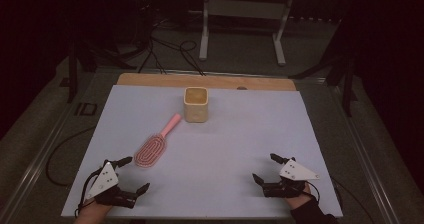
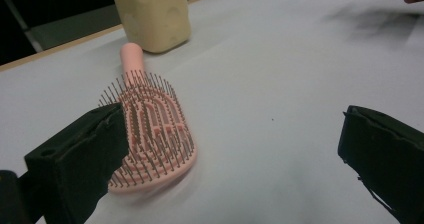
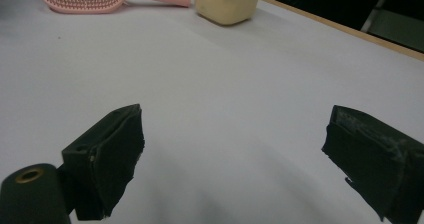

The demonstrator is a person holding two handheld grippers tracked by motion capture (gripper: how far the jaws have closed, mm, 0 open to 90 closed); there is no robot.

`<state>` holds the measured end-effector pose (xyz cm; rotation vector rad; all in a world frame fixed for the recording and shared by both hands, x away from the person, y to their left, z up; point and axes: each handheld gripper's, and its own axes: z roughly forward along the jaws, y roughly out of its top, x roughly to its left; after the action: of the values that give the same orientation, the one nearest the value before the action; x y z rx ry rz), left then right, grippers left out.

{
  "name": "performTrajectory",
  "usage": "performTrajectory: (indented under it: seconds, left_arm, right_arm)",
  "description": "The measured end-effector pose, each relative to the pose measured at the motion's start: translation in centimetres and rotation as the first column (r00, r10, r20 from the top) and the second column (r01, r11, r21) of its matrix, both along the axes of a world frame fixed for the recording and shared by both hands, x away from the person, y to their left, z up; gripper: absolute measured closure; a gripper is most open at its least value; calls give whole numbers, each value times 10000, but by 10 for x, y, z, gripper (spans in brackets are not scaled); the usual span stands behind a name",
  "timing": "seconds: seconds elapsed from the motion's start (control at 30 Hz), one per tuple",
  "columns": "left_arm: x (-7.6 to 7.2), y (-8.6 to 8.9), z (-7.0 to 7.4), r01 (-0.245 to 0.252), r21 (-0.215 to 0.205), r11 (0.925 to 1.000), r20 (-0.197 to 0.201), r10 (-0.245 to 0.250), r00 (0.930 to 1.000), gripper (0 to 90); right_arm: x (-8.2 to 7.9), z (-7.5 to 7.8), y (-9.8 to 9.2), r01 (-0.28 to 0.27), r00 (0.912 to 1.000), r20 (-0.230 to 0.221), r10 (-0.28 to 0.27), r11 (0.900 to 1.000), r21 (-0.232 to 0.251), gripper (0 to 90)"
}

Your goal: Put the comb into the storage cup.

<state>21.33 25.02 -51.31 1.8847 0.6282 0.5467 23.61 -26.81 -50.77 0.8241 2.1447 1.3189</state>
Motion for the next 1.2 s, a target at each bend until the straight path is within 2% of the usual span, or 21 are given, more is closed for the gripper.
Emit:
performTrajectory:
  seconds: [0.13,0.33,0.67,0.73,0.83,0.93,1.1,1.2]
  left_arm:
    - [-2,1,2,16,-98,10000,115,-15,9999,0]
    - [-4,1,3,-9,-22,10000,119,9,9999,0]
    - [-2,-8,16,478,133,9988,-22,-478,9989,0]
    - [-1,-10,20,557,72,9984,-97,-556,9984,0]
    - [0,-12,28,671,240,9975,24,-671,9977,0]
    - [3,-13,34,765,202,9969,51,-767,9970,0]
    - [12,-17,54,897,547,9945,28,-900,9959,0]
    - [16,-20,63,988,450,9941,129,-995,9950,0]
  right_arm:
    - [-1,3,1,19,9997,231,-18,10000,-34,89]
    - [2,3,5,-83,9997,224,84,9999,-74,89]
    - [2,4,4,-62,9995,317,59,9999,102,89]
    - [2,5,4,-41,9996,273,37,9998,173,89]
    - [1,5,4,-93,9994,321,88,9999,144,89]
    - [1,5,4,-62,9995,320,56,9998,175,89]
    - [2,6,3,23,9996,293,-30,9997,247,89]
    - [1,5,3,18,9997,261,-25,9997,239,89]
